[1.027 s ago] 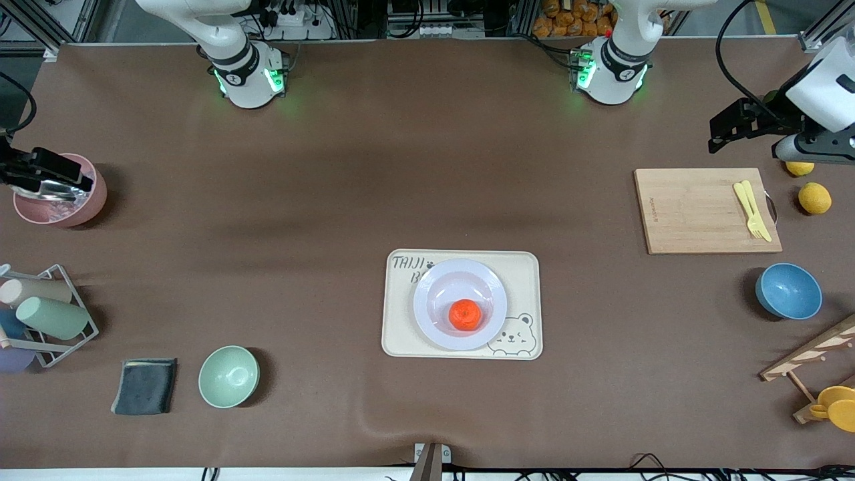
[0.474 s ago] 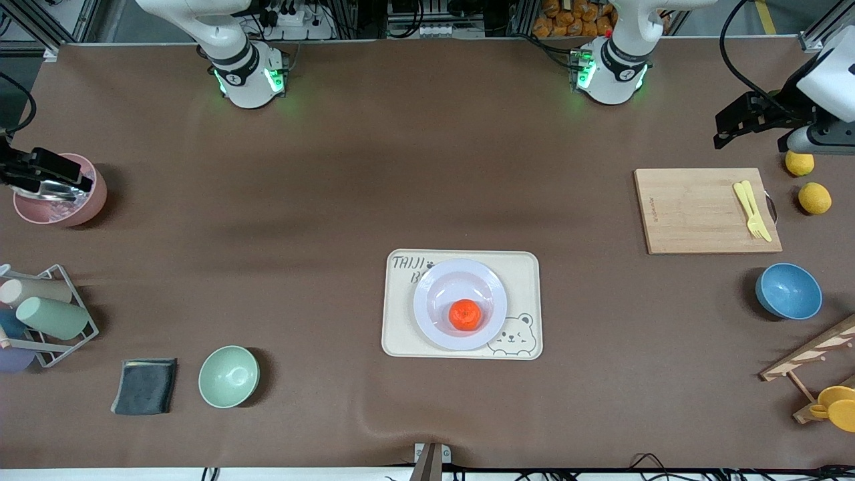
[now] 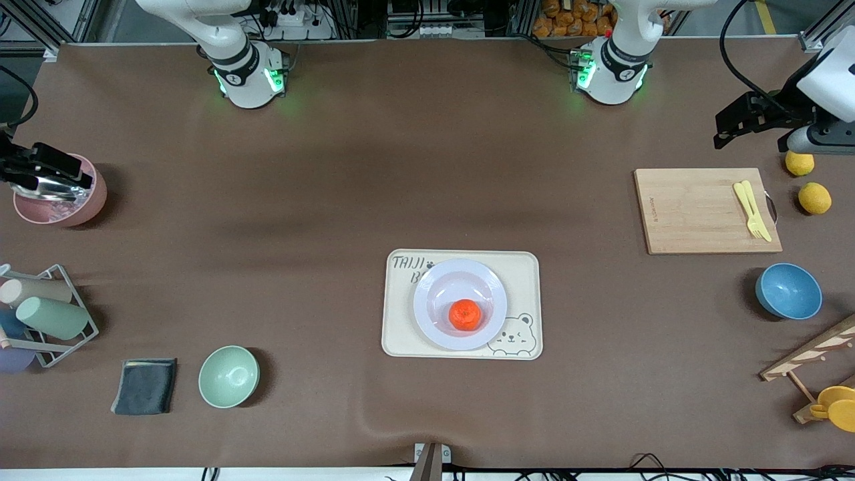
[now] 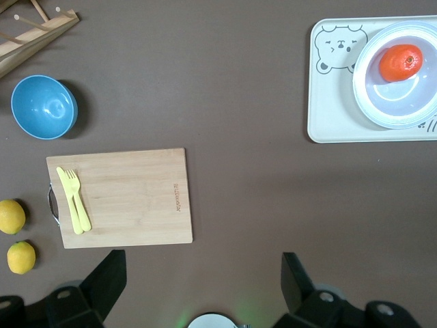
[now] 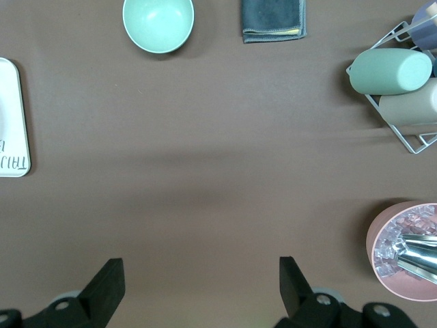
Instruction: Place orange and plate with both arms
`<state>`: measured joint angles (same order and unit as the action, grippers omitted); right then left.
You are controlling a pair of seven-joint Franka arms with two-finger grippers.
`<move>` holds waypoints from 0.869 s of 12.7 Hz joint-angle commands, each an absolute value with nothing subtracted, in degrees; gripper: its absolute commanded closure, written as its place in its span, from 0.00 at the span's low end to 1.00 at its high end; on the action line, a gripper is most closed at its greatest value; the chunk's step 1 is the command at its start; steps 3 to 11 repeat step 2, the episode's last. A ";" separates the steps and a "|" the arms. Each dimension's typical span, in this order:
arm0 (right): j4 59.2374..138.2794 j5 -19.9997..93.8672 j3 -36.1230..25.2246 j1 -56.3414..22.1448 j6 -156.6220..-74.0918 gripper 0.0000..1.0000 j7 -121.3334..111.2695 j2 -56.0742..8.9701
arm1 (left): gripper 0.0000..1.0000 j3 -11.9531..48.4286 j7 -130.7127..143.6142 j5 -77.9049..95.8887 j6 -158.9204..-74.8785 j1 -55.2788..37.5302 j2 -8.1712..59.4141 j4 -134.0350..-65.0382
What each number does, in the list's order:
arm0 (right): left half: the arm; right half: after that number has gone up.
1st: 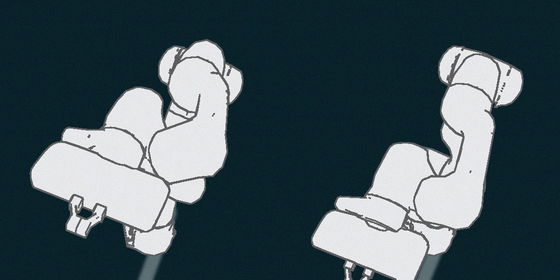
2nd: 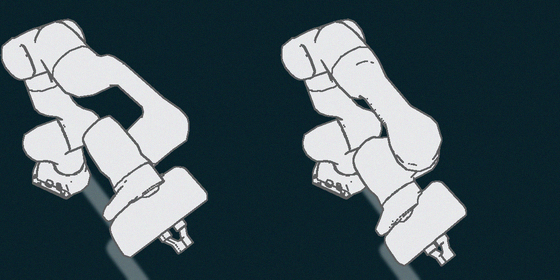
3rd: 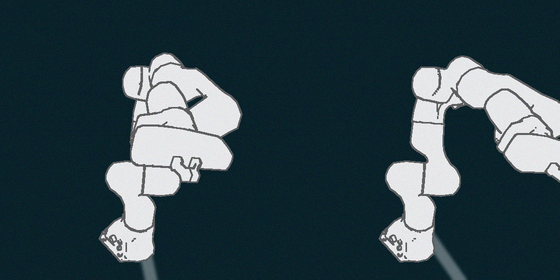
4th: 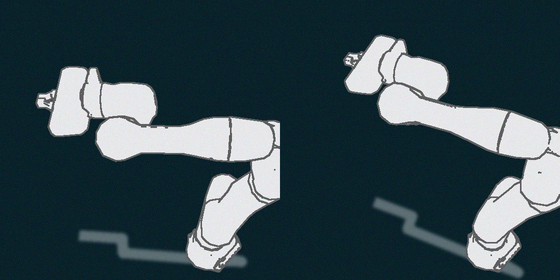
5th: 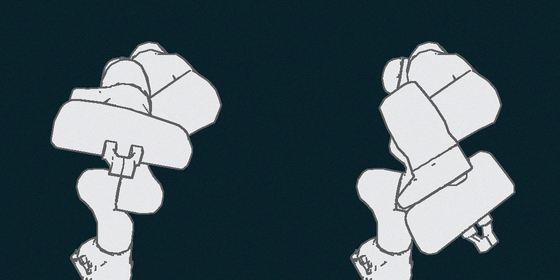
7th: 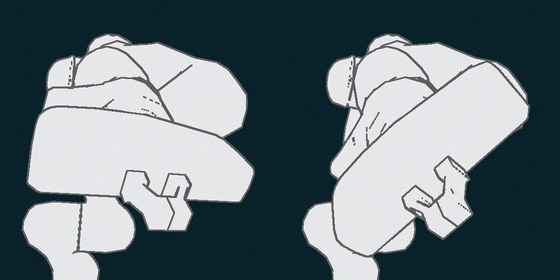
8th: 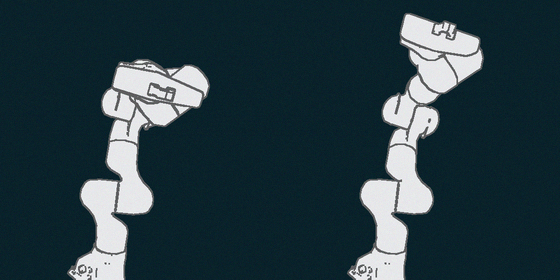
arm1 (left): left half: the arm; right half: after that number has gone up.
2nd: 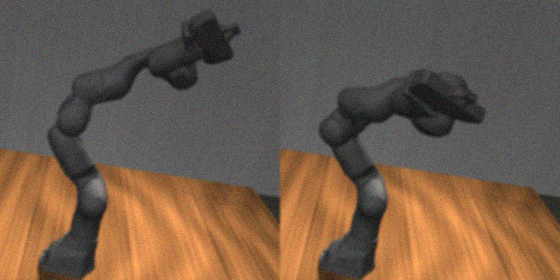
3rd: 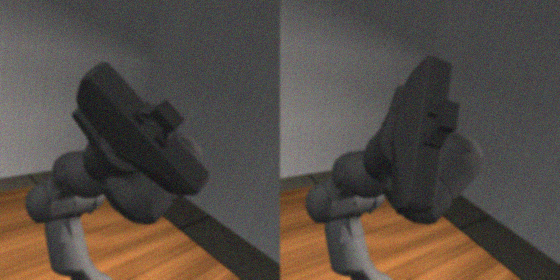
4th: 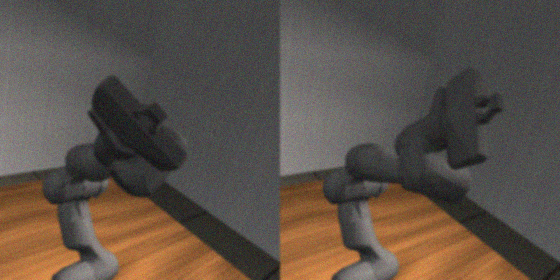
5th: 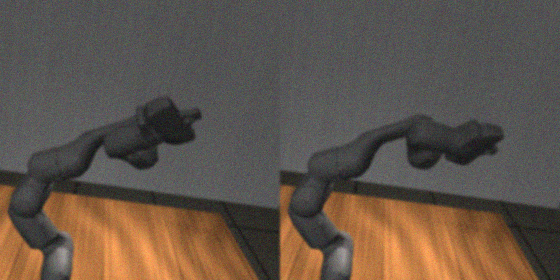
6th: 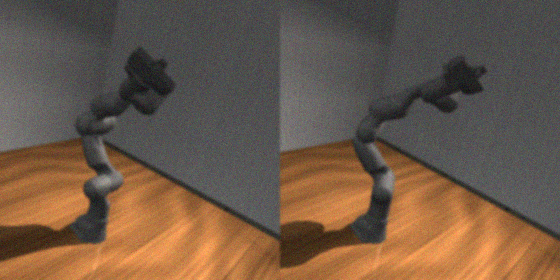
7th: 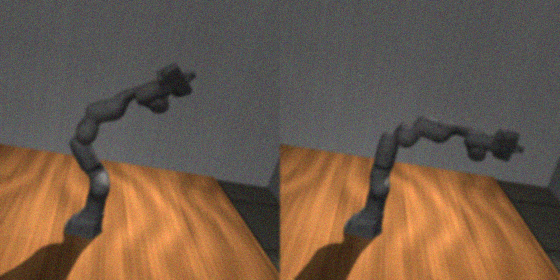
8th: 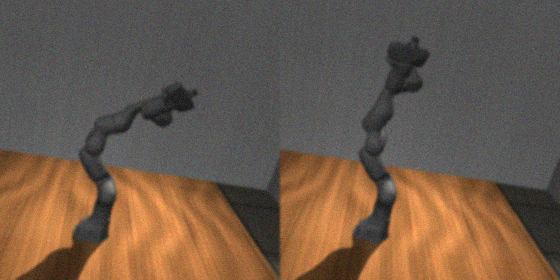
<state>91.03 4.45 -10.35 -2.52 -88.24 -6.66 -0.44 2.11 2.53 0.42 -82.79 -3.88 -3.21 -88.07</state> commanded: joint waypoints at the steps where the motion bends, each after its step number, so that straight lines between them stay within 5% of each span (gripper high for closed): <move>1: 91.67 3.08 -9.67 -2.46 -88.68 0.00 -5.54 0.44 | 0.00 2.29 3.25 0.35 -81.74 -3.69 -3.78 -87.71; 11: 91.23 3.08 -9.67 -2.55 -88.59 0.00 -5.62 0.27 | 0.00 2.37 3.25 0.44 -81.74 -3.69 -3.78 -87.63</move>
